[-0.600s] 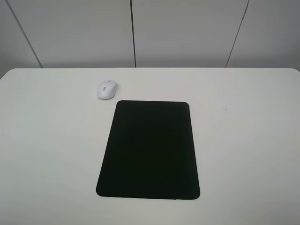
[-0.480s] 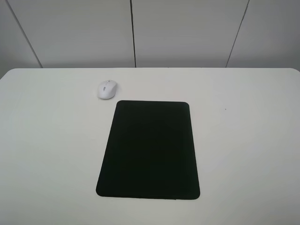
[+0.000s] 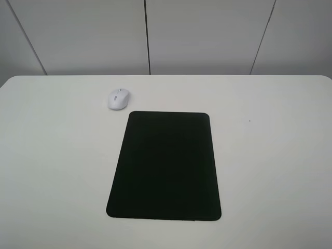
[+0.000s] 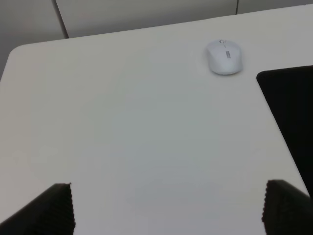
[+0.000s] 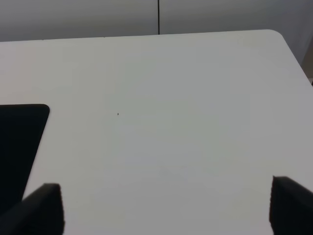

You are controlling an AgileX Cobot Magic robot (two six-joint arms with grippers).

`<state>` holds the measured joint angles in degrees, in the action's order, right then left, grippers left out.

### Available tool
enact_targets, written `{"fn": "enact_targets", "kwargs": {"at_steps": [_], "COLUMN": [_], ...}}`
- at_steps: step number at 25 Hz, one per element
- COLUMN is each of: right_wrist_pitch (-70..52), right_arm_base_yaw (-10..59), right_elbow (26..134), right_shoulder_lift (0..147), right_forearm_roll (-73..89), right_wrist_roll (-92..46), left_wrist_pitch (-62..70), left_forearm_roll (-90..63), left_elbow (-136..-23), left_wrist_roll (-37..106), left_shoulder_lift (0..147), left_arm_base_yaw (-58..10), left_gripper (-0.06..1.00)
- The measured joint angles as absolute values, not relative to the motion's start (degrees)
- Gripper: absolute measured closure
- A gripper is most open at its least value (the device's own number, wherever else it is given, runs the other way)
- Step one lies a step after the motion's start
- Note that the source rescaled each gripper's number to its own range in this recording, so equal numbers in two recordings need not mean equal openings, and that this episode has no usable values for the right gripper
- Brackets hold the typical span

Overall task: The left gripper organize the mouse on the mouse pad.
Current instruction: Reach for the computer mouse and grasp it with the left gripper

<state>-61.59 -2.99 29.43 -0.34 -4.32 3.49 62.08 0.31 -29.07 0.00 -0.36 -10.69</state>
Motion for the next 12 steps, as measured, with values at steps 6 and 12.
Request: {"fn": "enact_targets", "kwargs": {"at_steps": [6,12], "right_wrist_pitch": [-61.59,-61.59], "right_arm_base_yaw": [-2.99,-2.99], "right_elbow": [29.43,29.43], "right_shoulder_lift": [-0.34,-0.34], "right_forearm_roll": [-4.32,-4.32], "right_wrist_roll": [3.49,3.49], "left_wrist_pitch": [62.08,62.08], "left_forearm_roll": [0.31,0.31], "left_elbow": [-29.07,-29.07], "left_wrist_roll": [0.0,0.0], "left_shoulder_lift": [-0.36,-0.36], "left_arm_base_yaw": [-10.69,-10.69], "left_gripper": [-0.06,-0.06]}}
